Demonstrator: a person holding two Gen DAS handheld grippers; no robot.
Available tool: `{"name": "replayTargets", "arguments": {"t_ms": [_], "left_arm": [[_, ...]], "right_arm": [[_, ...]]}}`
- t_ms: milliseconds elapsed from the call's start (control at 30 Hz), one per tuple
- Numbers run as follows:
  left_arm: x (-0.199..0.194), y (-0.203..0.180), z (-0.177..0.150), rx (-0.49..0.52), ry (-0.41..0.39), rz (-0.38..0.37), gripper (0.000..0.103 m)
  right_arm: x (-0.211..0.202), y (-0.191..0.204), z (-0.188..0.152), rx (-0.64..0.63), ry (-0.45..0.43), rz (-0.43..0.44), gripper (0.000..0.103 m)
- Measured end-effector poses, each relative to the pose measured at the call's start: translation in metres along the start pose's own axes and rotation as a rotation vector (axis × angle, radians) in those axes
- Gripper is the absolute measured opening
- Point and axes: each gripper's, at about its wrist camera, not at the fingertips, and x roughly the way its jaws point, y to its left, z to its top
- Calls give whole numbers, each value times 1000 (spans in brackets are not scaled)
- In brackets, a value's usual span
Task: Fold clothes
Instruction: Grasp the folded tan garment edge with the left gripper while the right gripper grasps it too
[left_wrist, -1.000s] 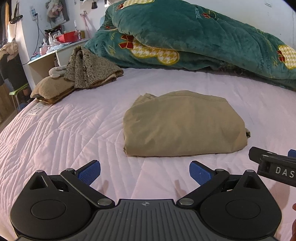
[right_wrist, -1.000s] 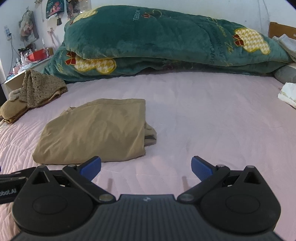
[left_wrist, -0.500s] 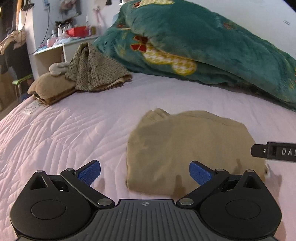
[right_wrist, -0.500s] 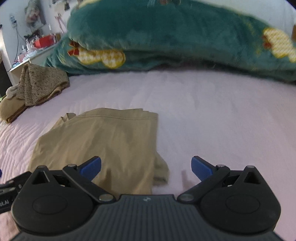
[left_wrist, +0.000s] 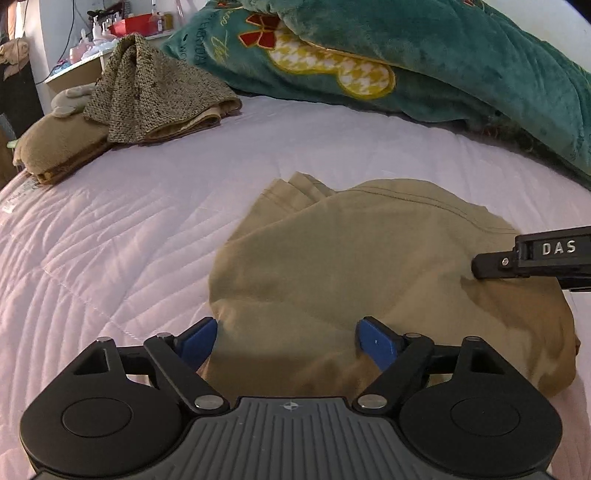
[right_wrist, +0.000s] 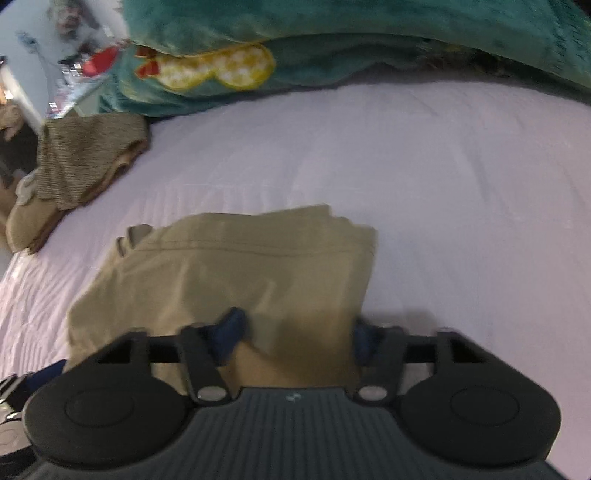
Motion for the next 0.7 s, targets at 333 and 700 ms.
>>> {"name": "replayTargets", "arguments": {"t_ms": [333, 700], "left_arm": [[-18, -8, -5, 17, -73, -55, 23], [-60, -30, -2, 66, -121, -164, 22]], "right_arm": [[-12, 30, -13, -128, -63, -91, 16], [-73, 22, -12, -81, -144, -136, 15]]}}
